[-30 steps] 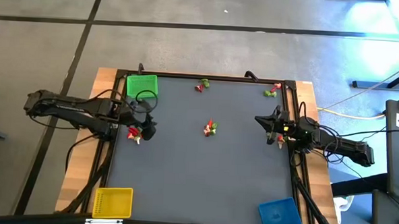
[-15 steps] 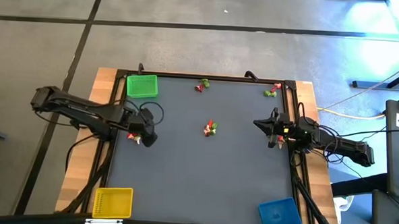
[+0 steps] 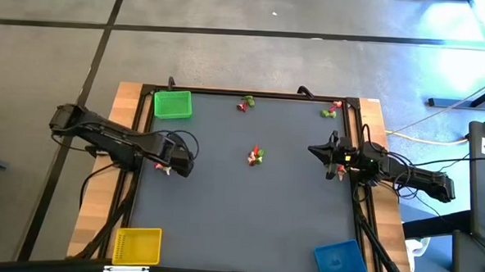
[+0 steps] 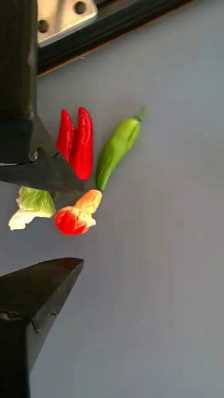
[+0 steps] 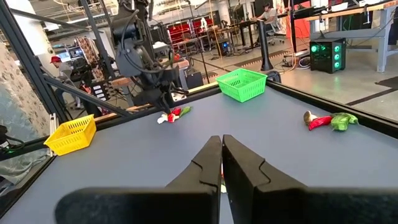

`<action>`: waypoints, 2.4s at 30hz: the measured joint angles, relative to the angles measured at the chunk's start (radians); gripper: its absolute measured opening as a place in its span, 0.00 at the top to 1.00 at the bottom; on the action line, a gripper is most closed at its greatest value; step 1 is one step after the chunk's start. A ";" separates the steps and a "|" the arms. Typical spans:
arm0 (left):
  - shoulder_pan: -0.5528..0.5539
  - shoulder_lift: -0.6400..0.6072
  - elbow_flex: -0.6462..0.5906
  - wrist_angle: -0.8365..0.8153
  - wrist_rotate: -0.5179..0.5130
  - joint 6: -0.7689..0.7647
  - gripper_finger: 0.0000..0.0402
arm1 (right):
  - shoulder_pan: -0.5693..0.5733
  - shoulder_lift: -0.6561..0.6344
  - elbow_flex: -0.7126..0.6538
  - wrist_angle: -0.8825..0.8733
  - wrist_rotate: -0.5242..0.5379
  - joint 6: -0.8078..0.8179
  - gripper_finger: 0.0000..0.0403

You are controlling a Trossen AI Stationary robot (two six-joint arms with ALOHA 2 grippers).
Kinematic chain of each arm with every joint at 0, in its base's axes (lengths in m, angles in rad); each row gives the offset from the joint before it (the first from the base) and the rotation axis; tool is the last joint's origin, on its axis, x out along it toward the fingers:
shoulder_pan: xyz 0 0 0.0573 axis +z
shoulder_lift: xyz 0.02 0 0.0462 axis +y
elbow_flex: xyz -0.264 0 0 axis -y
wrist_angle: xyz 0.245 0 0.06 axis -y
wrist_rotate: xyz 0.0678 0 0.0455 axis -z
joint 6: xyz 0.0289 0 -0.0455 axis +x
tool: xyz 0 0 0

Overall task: Sort produce into baskets
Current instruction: Put the red mushroom into the green bin

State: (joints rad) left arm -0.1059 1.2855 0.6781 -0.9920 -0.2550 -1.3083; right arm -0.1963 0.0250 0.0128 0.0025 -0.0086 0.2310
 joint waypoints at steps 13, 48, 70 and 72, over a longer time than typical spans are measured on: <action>0.002 0.152 0.000 0.051 0.011 -0.008 0.56 | 0.000 0.000 0.000 0.000 0.000 0.000 0.96; 0.155 -0.060 0.099 0.025 0.015 0.286 0.88 | 0.000 0.000 -0.001 0.003 0.020 -0.001 0.96; 0.666 -0.196 0.109 0.327 -0.375 0.790 0.86 | 0.000 0.000 -0.001 0.006 0.044 0.032 0.96; 0.706 -0.179 0.093 0.383 -0.382 0.823 0.86 | 0.000 0.000 -0.001 0.007 0.044 0.033 0.96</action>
State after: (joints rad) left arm 0.6004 1.1063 0.7713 -0.6087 -0.6372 -0.4854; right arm -0.1967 0.0246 0.0120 0.0092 0.0357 0.2640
